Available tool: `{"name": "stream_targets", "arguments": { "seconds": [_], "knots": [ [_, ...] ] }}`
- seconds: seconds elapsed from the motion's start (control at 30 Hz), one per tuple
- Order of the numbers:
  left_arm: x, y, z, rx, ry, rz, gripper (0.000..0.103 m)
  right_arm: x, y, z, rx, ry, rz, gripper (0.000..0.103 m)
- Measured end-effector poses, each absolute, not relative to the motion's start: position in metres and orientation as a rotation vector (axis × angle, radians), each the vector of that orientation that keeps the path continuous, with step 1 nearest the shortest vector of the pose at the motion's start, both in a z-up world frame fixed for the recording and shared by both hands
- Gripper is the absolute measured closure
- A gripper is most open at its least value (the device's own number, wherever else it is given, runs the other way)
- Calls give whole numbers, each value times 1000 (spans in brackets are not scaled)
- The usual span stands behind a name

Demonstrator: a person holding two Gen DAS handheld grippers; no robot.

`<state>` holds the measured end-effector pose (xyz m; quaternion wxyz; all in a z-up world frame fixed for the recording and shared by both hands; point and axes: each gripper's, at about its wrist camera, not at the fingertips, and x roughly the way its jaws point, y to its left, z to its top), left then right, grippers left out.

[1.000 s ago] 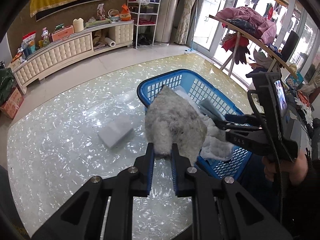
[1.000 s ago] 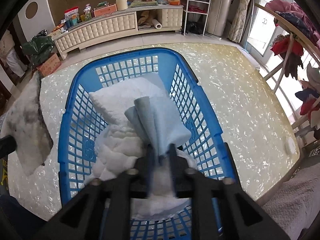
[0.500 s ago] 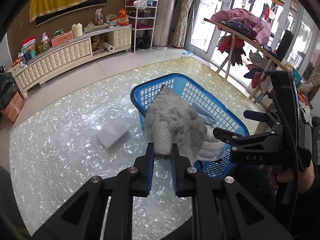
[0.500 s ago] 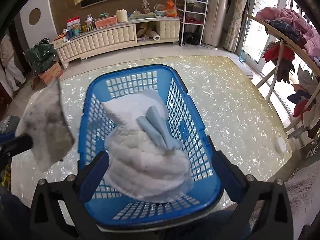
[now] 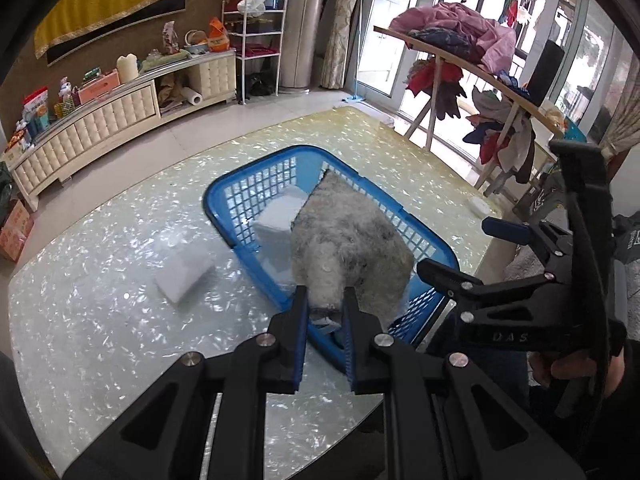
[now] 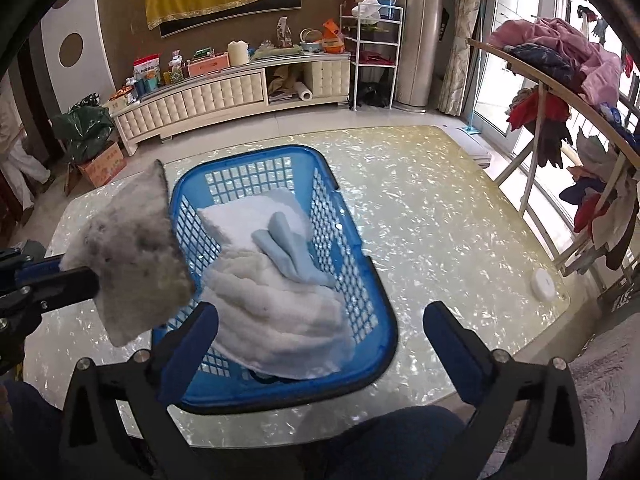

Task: Organize soft objects
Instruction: 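Carry the grey felt pad over the basket with the left tool and release it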

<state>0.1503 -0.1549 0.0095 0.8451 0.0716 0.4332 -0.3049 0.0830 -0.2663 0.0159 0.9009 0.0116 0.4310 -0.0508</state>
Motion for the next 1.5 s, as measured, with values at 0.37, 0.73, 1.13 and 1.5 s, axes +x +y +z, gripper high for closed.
{"name": "stream_targets", "arguments": {
  "seconds": [0.37, 0.73, 1.13, 1.5],
  "knots": [
    [156, -200, -4, 209, 940, -664, 89, 71, -286, 10, 43, 887, -126, 0],
    [174, -232, -25, 228, 988, -662, 89, 71, -294, 2, 58, 897, -122, 0],
    [189, -250, -55, 280, 1061, -648, 87, 72, -306, -6, 104, 911, -119, 0],
    [186, -254, -57, 342, 1039, -601, 55, 72, -308, -4, 102, 920, -118, 0]
  ]
}}
